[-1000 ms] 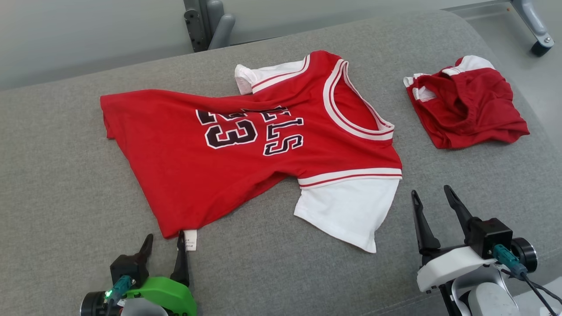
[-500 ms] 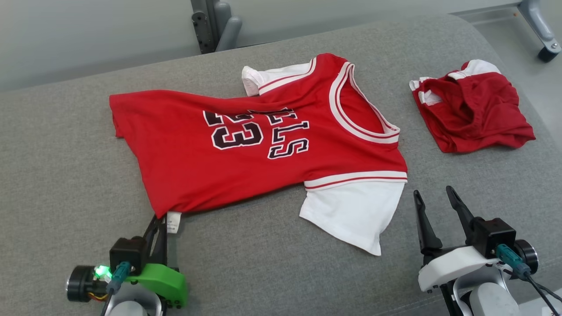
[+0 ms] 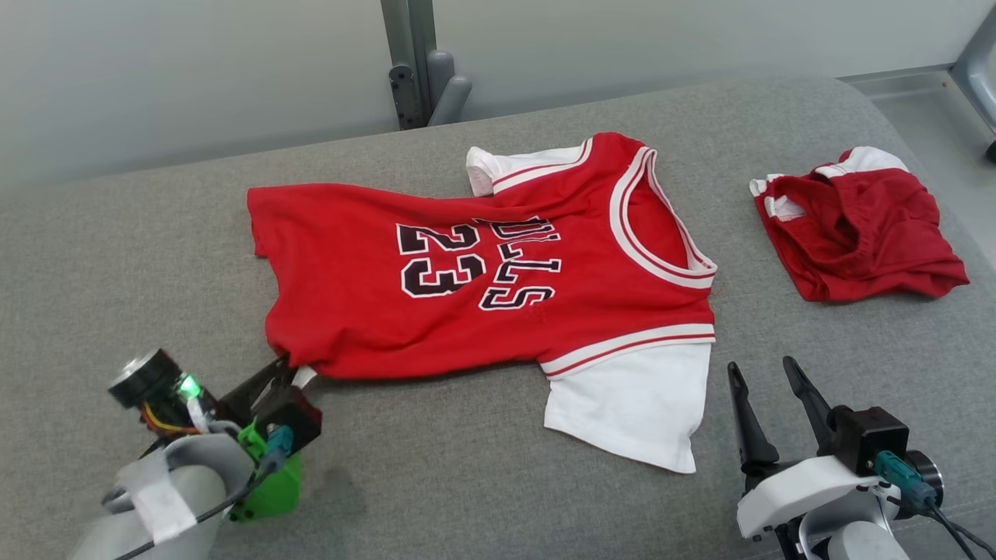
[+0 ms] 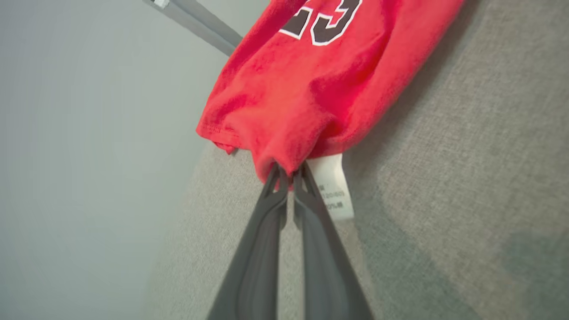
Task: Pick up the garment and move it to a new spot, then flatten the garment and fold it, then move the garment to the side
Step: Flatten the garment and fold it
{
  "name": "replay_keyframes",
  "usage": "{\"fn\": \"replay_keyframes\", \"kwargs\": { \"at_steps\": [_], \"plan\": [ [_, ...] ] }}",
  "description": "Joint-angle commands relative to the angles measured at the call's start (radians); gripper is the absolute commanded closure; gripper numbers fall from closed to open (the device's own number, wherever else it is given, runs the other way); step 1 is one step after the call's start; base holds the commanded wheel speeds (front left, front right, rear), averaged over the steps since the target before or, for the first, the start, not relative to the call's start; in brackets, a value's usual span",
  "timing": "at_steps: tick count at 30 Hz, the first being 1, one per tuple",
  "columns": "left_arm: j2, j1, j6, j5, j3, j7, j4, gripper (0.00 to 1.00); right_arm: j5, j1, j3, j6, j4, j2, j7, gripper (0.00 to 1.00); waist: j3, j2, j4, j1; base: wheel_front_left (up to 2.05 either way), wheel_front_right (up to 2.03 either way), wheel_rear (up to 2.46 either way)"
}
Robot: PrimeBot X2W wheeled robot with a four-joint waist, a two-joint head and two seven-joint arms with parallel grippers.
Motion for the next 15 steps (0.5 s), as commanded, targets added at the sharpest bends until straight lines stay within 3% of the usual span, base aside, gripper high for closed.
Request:
{"fn": "replay_keyframes", "kwargs": {
  "at_steps": [1, 5, 6, 7, 10, 15],
  "plan": [
    [0.005, -0.039, -0.005, 0.014, -0.027, 0.002, 0.012, 1.00, 0.007, 0.006, 0.002, -0.001, 0.000, -0.003, -0.003, 0.00, 0.002, 0.0097, -0.006, 0.0000, 0.00, 0.00, 0.00],
    [-0.046, -0.139, -0.006, 0.016, -0.187, 0.010, 0.108, 1.00, 0.007, -0.005, 0.010, -0.001, 0.001, -0.003, -0.003, 0.00, 0.007, 0.0097, -0.033, 0.0000, 0.00, 0.00, 0.00],
    [-0.058, -0.158, -0.005, -0.001, -0.199, 0.020, 0.140, 0.40, 0.007, -0.006, 0.012, -0.001, 0.004, -0.003, -0.003, 0.00, 0.007, 0.0097, -0.041, 0.0000, 0.00, 0.00, 0.00],
    [-0.071, -0.171, -0.004, -0.024, -0.193, 0.033, 0.173, 0.00, 0.008, -0.006, 0.014, -0.001, 0.004, -0.003, -0.003, 0.00, 0.008, 0.0097, -0.048, 0.0000, 0.00, 0.00, 0.00],
    [-0.136, -0.166, 0.016, -0.099, -0.143, 0.026, 0.235, 0.00, 0.008, -0.003, 0.007, -0.001, -0.001, -0.003, -0.003, 0.00, 0.005, 0.0097, -0.060, 0.0000, 0.00, 0.00, 0.00],
    [-0.174, -0.118, 0.055, -0.186, -0.083, -0.026, 0.286, 0.00, -0.012, 0.018, -0.031, -0.001, -0.008, -0.002, -0.003, 0.00, -0.021, 0.0097, -0.029, 0.0000, 0.00, 0.00, 0.00]
  ]
}}
